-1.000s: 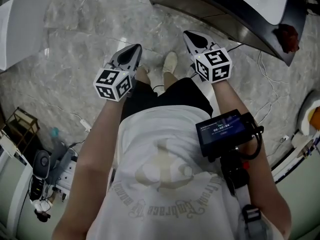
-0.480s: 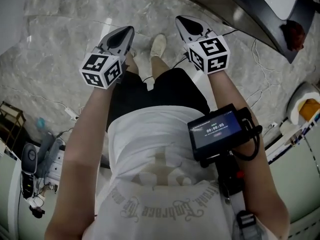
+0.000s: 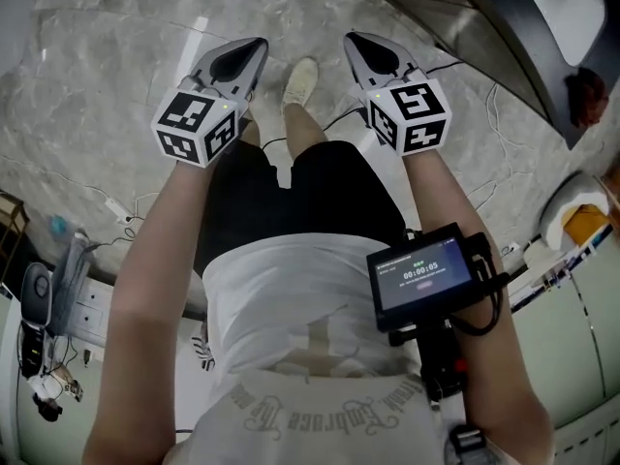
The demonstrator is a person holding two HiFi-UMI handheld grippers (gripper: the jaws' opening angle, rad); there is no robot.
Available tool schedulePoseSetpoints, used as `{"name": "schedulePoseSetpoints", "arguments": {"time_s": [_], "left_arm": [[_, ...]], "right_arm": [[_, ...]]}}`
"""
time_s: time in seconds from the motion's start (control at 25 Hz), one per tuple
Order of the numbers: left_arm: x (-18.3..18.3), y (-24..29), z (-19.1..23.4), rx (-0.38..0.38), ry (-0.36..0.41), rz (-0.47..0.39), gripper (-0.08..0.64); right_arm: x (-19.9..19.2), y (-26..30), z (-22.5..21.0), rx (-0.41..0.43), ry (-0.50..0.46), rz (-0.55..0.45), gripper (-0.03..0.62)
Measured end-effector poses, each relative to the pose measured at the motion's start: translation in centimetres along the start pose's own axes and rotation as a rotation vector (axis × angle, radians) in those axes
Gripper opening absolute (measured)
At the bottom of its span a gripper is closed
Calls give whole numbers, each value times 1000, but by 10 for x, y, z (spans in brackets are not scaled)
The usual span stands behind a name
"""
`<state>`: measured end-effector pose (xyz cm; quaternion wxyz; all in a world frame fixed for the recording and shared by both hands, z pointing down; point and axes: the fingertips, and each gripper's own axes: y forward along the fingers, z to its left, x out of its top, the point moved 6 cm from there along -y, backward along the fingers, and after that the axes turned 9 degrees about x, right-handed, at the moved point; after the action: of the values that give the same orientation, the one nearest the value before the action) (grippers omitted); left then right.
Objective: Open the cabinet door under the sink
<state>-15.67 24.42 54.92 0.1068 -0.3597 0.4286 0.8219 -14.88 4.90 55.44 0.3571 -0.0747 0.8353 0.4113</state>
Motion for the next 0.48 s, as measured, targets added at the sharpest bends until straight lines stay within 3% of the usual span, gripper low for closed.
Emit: {"name": "schedulePoseSetpoints", "arguments": {"time_s": [0.32,0.48], "left_arm": [[-19,11,4,-3,-4,-17,10],[-25,26,3,0,-34,-33,11]], "right_arm": [[-6,5,-26,-132,-43,-6,14],[-1,2,-52,-217,-118,5,14]]}}
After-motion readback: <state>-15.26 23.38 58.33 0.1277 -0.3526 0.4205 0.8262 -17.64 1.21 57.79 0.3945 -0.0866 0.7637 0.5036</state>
